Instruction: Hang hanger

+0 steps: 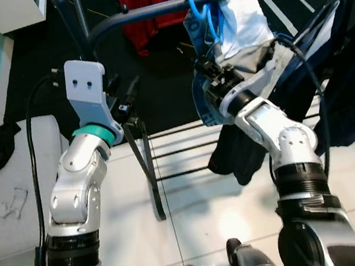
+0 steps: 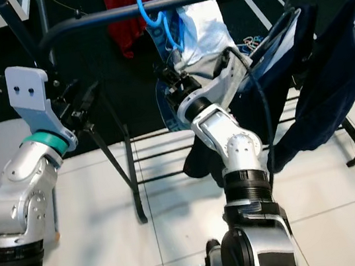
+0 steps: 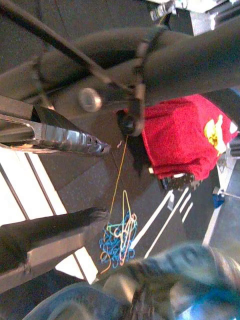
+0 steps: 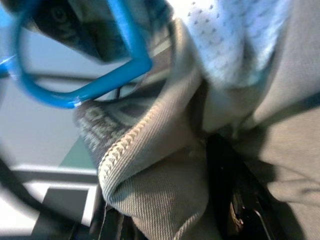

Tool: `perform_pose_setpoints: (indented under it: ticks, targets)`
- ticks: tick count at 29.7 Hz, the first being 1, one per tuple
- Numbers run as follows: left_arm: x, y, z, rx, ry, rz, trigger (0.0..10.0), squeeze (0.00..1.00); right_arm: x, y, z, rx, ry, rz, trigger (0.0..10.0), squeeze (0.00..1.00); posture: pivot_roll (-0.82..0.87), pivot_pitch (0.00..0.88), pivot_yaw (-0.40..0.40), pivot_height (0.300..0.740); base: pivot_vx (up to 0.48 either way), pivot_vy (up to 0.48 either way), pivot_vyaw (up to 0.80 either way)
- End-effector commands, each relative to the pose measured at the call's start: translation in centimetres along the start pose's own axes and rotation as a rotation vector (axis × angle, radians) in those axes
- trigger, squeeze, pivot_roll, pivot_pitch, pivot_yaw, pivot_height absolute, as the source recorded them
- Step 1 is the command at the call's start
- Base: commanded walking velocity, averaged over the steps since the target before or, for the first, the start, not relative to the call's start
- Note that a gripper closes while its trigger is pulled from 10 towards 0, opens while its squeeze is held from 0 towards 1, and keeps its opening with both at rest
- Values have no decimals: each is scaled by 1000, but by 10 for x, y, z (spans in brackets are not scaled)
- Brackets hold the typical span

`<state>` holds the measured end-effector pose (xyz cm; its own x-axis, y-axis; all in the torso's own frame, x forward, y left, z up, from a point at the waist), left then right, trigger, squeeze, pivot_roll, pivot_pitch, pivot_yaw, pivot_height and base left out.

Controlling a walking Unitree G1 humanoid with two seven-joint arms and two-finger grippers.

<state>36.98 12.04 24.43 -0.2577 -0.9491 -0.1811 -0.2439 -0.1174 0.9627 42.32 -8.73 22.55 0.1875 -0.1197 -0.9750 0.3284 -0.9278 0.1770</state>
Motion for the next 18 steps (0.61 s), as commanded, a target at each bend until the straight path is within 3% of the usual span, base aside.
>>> perform_pose_setpoints:
  ticks: [1, 4, 5, 6, 7, 12, 13, 18]
  targets:
    - [0, -3, 2, -14, -3, 9, 10000, 0, 12, 1, -1, 22, -66, 0, 10000, 0, -54, 133, 140, 740, 0, 0, 0]
    - [1, -4, 2, -14, -4, 10, 10000, 0, 15, 0, -1, 11, -87, 27, 10000, 35, -57, 130, 140, 740, 0, 0, 0]
    - [1, -4, 1, -14, -5, 10, 10000, 0, 18, -3, -1, -6, -105, 52, 10000, 200, -59, 130, 140, 740, 0, 0, 0]
    - [1, -4, 1, -14, -5, 10, 10000, 0, 18, -3, -1, -6, -105, 52, 10000, 200, -59, 130, 140, 740, 0, 0, 0]
    - [1, -4, 1, -14, -6, 12, 10000, 0, 23, -6, 2, -25, -120, 75, 10000, 1000, -61, 129, 141, 740, 0, 0, 0]
    - [2, -4, 1, -15, -9, 13, 10000, 0, 20, -17, 12, -109, -65, 108, 10000, 1000, -70, 127, 142, 740, 0, 0, 0]
    - [3, -4, 1, -15, -10, 15, 10000, 0, 16, -21, 19, -149, -38, 127, 10000, 24, -71, 127, 141, 740, 0, 0, 0]
    - [5, -5, 0, -15, -13, 22, 10000, 0, 12, -19, 42, -209, -2, 209, 10000, 0, -80, 126, 140, 740, 0, 0, 0]
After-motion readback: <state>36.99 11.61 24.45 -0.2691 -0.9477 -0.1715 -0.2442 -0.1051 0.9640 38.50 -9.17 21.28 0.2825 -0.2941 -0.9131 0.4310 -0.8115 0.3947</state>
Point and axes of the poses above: a point about 5 cm out from each wrist's last joint towards the gripper, its own z axis pointing back from the gripper into the wrist, its own y axis along the axis of the wrist's last joint, x = y × z, the point moved 5 cm from there along -z, pointing out of the wrist towards the gripper, and after that the axes turned 8 degrees about -z, right-handed, at the moved point
